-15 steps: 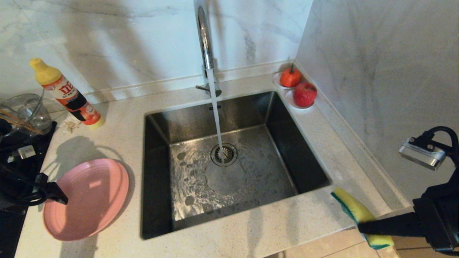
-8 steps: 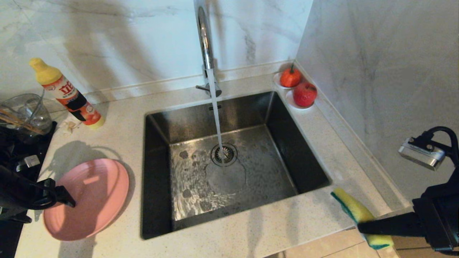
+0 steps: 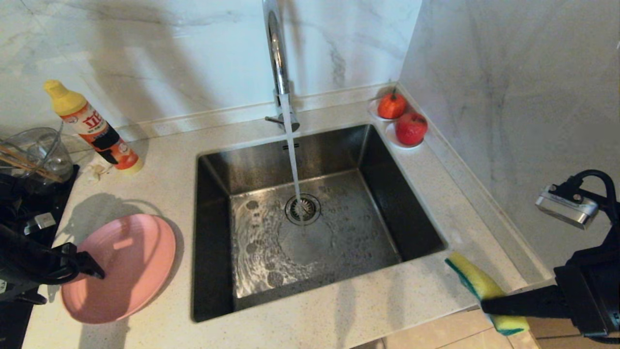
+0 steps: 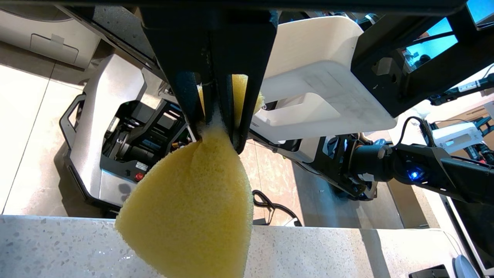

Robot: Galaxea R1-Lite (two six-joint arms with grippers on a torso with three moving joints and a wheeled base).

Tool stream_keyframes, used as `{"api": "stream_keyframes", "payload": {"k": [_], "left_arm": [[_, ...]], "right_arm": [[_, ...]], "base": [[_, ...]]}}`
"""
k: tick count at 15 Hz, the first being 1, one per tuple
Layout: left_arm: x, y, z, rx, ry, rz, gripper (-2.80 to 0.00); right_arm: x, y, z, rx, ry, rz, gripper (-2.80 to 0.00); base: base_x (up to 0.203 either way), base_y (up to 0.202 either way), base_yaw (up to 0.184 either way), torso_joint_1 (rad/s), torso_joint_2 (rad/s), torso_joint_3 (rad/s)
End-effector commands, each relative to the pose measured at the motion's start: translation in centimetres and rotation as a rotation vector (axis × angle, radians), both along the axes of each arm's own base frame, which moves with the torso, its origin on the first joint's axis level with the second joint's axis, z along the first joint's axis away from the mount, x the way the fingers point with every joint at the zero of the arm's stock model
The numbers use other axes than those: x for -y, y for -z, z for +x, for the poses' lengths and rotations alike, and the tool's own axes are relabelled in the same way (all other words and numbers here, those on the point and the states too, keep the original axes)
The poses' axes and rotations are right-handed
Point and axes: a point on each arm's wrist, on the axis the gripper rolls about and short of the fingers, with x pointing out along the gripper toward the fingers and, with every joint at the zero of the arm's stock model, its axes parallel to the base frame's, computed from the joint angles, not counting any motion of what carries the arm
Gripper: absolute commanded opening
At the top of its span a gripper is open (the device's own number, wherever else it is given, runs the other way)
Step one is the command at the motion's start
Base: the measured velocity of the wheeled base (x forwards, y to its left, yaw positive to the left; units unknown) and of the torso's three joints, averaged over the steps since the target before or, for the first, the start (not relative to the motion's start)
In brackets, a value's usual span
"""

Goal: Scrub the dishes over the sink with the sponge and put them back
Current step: Wash the plate

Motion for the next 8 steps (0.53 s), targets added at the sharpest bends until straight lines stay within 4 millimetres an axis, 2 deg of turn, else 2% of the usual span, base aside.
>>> {"api": "stream_keyframes", "payload": {"k": [1, 8], "left_arm": [[-0.14, 0.70, 0.26, -0.024, -0.011, -0.014, 0.00], [-0.39, 0.95, 0.53, -0.013, -0.022, -0.011, 0.00]], "right_arm": [[-0.04, 0.10, 0.05, -0.008, -0.002, -0.001, -2.80], [-0.08, 0.11, 0.12, -0.010, -0.001, -0.001, -2.80]], "base": [[0.000, 0.000, 0.000, 0.000, 0.00, 0.000], [0.000, 0.000, 0.000, 0.000, 0.00, 0.000]]}}
